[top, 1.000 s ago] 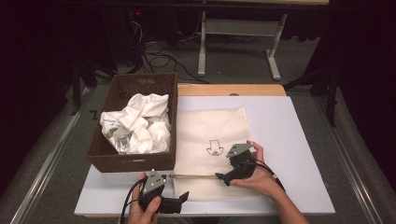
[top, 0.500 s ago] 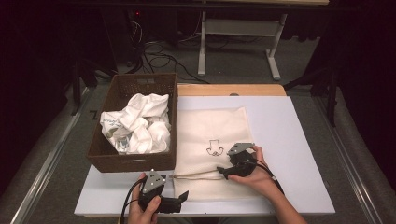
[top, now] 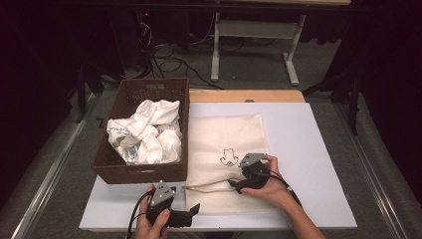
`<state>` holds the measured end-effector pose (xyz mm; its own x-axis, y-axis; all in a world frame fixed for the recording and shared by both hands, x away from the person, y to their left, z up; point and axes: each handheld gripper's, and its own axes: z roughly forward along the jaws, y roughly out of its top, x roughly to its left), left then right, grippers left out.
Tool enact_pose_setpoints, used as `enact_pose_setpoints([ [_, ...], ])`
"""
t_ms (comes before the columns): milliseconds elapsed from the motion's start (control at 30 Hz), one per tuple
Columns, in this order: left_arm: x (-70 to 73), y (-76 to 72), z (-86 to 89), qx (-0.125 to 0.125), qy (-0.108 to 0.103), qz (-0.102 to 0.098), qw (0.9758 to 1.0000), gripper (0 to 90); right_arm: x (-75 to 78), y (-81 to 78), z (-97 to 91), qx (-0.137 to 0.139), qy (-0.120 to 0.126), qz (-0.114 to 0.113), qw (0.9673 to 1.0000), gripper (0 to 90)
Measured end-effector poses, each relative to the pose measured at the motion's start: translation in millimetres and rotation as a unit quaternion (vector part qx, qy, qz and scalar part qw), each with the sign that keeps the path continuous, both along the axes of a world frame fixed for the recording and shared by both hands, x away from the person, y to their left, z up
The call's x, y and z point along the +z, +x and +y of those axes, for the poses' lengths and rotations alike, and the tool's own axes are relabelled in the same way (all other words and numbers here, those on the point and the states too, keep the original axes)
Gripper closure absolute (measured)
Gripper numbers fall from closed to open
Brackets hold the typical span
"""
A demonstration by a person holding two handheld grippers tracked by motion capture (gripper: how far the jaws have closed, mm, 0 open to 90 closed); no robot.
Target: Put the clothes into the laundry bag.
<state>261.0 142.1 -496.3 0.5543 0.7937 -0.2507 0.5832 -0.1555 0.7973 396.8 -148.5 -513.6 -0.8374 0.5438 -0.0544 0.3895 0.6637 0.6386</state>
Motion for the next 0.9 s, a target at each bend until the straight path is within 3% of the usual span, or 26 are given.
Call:
enact_pose_setpoints([
  [100, -0.2, -0.2, -0.6, -0.001, 0.001, 0.001, 1.0, 1.5, -1.1, 2.6, -2.3, -0.02, 0.002, 0.006, 0.9998, 15.9],
  [167, -0.1, -0.1, -0.6, -0.001, 0.0, 0.0, 1.0, 1.6, -0.7, 2.0, -2.0, -0.035, 0.004, 0.005, 0.9994, 21.3],
  [233, 0.4, -0.2, -0.5, 0.001, 0.001, -0.001, 1.0, 1.7, 0.7, 1.4, -3.4, -0.058, 0.013, -0.003, 0.9982, 38.6],
  [300, 0.7, -0.5, -0.5, 0.0, -0.001, -0.002, 1.0, 1.9, 3.8, 1.0, -5.4, -0.072, 0.015, -0.011, 0.9973, 65.0],
  [367, 1.1, -0.7, -0.8, 0.0, 0.0, -0.002, 1.0, 2.1, 5.4, 0.1, -4.1, -0.062, 0.017, -0.006, 0.9979, 82.2],
  [467, 2.4, -1.1, -2.2, 0.001, -0.001, -0.007, 1.0, 2.3, 7.2, 0.1, -3.3, -0.065, 0.019, -0.005, 0.9977, 86.4],
  [633, 9.3, -2.7, -6.2, 0.002, 0.014, -0.021, 0.9997, 2.6, 16.0, -0.2, -8.3, -0.074, 0.055, 0.002, 0.9958, 87.4],
  [900, 27.1, -2.4, -5.8, 0.018, 0.026, -0.037, 0.9988, 2.7, 35.1, -7.0, -12.3, -0.082, 0.095, -0.024, 0.9918, 87.3],
])
